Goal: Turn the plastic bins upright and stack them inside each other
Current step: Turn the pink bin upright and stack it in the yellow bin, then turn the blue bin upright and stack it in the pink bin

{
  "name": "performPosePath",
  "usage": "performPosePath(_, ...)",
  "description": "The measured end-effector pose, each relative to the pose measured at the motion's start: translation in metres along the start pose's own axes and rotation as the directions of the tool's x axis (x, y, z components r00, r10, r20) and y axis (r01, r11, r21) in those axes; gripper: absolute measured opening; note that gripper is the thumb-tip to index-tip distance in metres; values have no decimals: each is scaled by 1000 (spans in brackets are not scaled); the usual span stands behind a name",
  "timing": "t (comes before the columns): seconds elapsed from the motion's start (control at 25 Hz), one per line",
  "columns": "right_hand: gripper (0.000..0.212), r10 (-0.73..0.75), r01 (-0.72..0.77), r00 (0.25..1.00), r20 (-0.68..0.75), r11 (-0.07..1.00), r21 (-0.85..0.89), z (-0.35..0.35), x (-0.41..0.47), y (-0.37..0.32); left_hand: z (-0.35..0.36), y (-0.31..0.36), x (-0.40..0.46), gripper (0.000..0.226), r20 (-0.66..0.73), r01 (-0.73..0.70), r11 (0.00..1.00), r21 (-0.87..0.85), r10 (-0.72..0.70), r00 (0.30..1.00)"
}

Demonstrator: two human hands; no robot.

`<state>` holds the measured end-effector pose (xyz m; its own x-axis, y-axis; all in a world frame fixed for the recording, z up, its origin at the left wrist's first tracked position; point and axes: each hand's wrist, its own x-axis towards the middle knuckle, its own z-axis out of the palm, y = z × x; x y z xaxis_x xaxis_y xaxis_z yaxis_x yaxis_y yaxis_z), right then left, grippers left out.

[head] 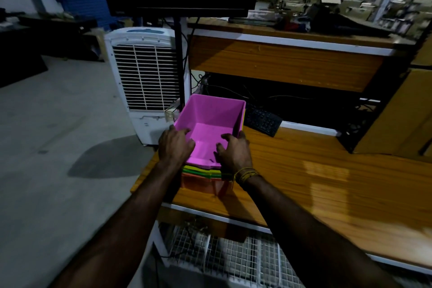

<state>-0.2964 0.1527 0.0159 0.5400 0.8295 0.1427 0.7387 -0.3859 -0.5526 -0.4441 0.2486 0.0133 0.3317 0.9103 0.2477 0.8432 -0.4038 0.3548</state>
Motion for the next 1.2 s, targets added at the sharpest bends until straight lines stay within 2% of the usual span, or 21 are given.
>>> performPosePath(0.12, 57, -31, 35, 999, 39, 995, -97, 6, -2, 9, 12, 0, -5, 39, -33, 16, 1000, 3, -16, 999)
performPosePath(0.24, 64, -64, 74, 994, 91, 990, -121, 9, -1, 17, 18, 1, -4, 40, -43, 25, 1000, 16, -24, 999)
performPosePath(0.36, 66, -67, 72, 989, 130, 997, -39, 4, 3, 26, 20, 14, -4, 43, -27, 47, 999, 24, -46, 999)
performPosePath(0.44, 64, -53, 50, 994, 101, 998, 26, -6, 3, 36, 25, 35, -7, 44, -9, 14, 998, -62, -15, 1000)
performPosePath(0.6, 60, -21, 21, 1000, -4, 1000, -14, -31, -5, 75, 37, 100, -16, 43, -44, -162, 964, -210, 156, 987)
performPosePath(0.76, 58, 36, -38, 999, -40, 997, -64, -62, -17, 130, 62, 166, -35, 44, -45, -287, 920, -268, 286, 957)
performPosePath(0.96, 56, 147, -160, 980, -138, 983, -90, -120, -45, 222, 109, 258, -75, 54, 122, -364, 896, -254, 403, 907)
performPosePath(1.2, 57, 287, -313, 935, -209, 944, -100, -202, -87, 340, 151, 393, -135, 57, 180, -417, 859, -296, 479, 859)
